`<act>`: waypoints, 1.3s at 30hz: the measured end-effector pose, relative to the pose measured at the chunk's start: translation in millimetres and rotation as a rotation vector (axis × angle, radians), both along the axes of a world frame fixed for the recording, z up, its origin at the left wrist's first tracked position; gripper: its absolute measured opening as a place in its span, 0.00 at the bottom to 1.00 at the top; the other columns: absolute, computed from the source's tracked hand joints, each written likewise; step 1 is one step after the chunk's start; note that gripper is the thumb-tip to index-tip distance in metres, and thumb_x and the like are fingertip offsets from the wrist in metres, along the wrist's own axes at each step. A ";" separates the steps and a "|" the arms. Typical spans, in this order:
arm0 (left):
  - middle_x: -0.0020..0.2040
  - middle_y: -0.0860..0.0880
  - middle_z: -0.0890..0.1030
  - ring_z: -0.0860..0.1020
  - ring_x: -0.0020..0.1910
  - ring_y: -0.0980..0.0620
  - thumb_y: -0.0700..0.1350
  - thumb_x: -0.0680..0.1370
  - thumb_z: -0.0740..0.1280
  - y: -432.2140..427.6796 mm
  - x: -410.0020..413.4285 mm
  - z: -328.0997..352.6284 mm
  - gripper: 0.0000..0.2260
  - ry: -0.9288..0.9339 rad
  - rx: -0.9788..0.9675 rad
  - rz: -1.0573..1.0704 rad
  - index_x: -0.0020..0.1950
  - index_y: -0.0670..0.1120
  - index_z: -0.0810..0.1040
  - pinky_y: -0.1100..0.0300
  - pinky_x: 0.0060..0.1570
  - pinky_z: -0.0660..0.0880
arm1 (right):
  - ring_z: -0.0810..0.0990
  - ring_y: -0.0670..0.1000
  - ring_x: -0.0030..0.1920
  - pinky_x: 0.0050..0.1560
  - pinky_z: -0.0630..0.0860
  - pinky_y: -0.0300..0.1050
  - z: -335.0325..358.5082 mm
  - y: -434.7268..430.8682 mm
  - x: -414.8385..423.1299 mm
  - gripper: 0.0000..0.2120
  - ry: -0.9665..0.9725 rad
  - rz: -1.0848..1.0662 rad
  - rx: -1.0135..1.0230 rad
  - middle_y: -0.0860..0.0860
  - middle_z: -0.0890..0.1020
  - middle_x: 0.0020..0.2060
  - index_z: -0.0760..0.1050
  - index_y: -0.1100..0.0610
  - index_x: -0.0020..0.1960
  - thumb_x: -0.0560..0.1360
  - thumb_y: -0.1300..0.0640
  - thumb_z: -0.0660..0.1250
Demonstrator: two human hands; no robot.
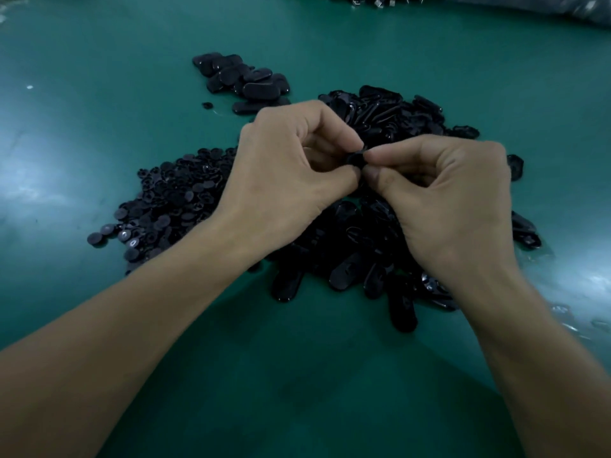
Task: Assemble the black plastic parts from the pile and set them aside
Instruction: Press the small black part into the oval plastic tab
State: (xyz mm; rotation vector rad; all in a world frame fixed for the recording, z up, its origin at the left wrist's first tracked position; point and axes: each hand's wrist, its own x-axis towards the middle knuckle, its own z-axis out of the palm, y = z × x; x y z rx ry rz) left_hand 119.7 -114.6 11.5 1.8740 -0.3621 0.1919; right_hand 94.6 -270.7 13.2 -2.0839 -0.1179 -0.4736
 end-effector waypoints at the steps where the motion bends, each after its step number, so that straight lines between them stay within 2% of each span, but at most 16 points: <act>1: 0.40 0.53 0.85 0.84 0.38 0.58 0.37 0.70 0.77 -0.6 -0.6 -0.3 0.10 -0.027 0.016 0.017 0.43 0.49 0.81 0.62 0.42 0.81 | 0.83 0.35 0.43 0.46 0.78 0.29 0.4 1.6 -1.2 0.10 -0.001 -0.008 -0.026 0.35 0.83 0.40 0.84 0.47 0.49 0.74 0.62 0.74; 5: 0.38 0.56 0.84 0.83 0.37 0.61 0.37 0.70 0.77 -0.7 -1.0 -0.2 0.10 -0.094 0.049 0.065 0.44 0.49 0.81 0.65 0.40 0.80 | 0.82 0.35 0.49 0.51 0.78 0.29 0.6 8.5 -5.2 0.12 -0.004 0.021 -0.098 0.38 0.83 0.46 0.84 0.53 0.58 0.77 0.64 0.70; 9: 0.38 0.55 0.83 0.83 0.37 0.59 0.37 0.70 0.75 1.1 0.7 -1.2 0.09 -0.134 0.093 0.115 0.43 0.50 0.79 0.60 0.40 0.81 | 0.83 0.34 0.46 0.49 0.78 0.30 -1.6 12.7 -6.8 0.15 -0.021 0.059 -0.101 0.36 0.83 0.44 0.82 0.51 0.62 0.77 0.64 0.69; 12: 0.39 0.54 0.83 0.83 0.38 0.57 0.37 0.70 0.74 1.1 1.3 -2.0 0.09 -0.128 0.093 0.111 0.43 0.49 0.78 0.55 0.41 0.81 | 0.83 0.36 0.48 0.51 0.79 0.33 -2.5 12.5 -6.2 0.17 -0.035 0.086 -0.120 0.39 0.84 0.46 0.81 0.52 0.63 0.78 0.65 0.68; 15: 0.39 0.53 0.84 0.84 0.38 0.55 0.38 0.70 0.74 1.5 3.0 -1.5 0.10 -0.085 0.064 0.071 0.43 0.51 0.77 0.51 0.42 0.82 | 0.84 0.40 0.43 0.46 0.81 0.37 -2.8 8.6 -4.0 0.16 -0.044 0.087 -0.119 0.38 0.84 0.44 0.81 0.52 0.62 0.77 0.65 0.67; 17: 0.39 0.50 0.85 0.84 0.38 0.51 0.38 0.70 0.74 2.9 5.4 -1.0 0.09 -0.015 -0.001 0.033 0.42 0.51 0.78 0.48 0.44 0.82 | 0.83 0.41 0.40 0.42 0.78 0.34 -2.4 4.1 -2.5 0.14 -0.079 0.066 -0.117 0.38 0.83 0.42 0.82 0.52 0.60 0.77 0.63 0.67; 19: 0.39 0.44 0.85 0.84 0.38 0.45 0.37 0.70 0.75 4.8 7.1 0.8 0.09 0.078 -0.109 -0.022 0.43 0.49 0.79 0.46 0.45 0.83 | 0.81 0.39 0.41 0.42 0.74 0.28 -1.4 -2.1 -0.7 0.11 -0.114 0.043 -0.120 0.39 0.82 0.44 0.83 0.50 0.57 0.77 0.59 0.69; 20: 0.40 0.41 0.85 0.84 0.38 0.43 0.37 0.70 0.75 5.8 7.8 1.8 0.08 0.126 -0.172 -0.049 0.43 0.48 0.79 0.46 0.44 0.83 | 0.80 0.38 0.42 0.43 0.72 0.27 -0.3 -5.6 0.4 0.09 -0.116 0.034 -0.128 0.41 0.82 0.44 0.83 0.48 0.56 0.77 0.57 0.70; 22: 0.38 0.42 0.83 0.83 0.36 0.46 0.38 0.69 0.74 7.2 9.0 3.3 0.08 0.214 -0.279 -0.094 0.43 0.47 0.78 0.54 0.39 0.82 | 0.81 0.39 0.43 0.44 0.74 0.29 1.2 -12.4 2.9 0.08 -0.066 0.075 -0.087 0.41 0.82 0.44 0.82 0.47 0.55 0.77 0.56 0.71; 25: 0.37 0.46 0.82 0.82 0.35 0.50 0.36 0.70 0.74 7.9 9.3 4.4 0.09 0.283 -0.354 -0.159 0.45 0.45 0.78 0.61 0.38 0.79 | 0.84 0.41 0.40 0.41 0.76 0.30 3.6 -17.4 5.0 0.07 0.057 0.219 0.125 0.42 0.86 0.39 0.83 0.50 0.52 0.77 0.60 0.72; 29: 0.37 0.47 0.83 0.83 0.36 0.52 0.31 0.74 0.73 8.5 9.1 5.0 0.10 0.307 -0.370 -0.204 0.47 0.45 0.77 0.61 0.39 0.79 | 0.83 0.42 0.33 0.35 0.75 0.31 4.2 -19.0 5.9 0.06 0.118 0.249 0.263 0.46 0.86 0.35 0.83 0.53 0.47 0.76 0.63 0.73; 39: 0.35 0.47 0.83 0.84 0.36 0.51 0.32 0.73 0.73 8.1 6.6 7.1 0.10 0.328 -0.371 -0.231 0.48 0.44 0.76 0.61 0.39 0.80 | 0.84 0.43 0.33 0.34 0.76 0.31 4.0 -21.7 6.6 0.04 0.146 0.262 0.248 0.47 0.87 0.36 0.82 0.53 0.47 0.74 0.60 0.76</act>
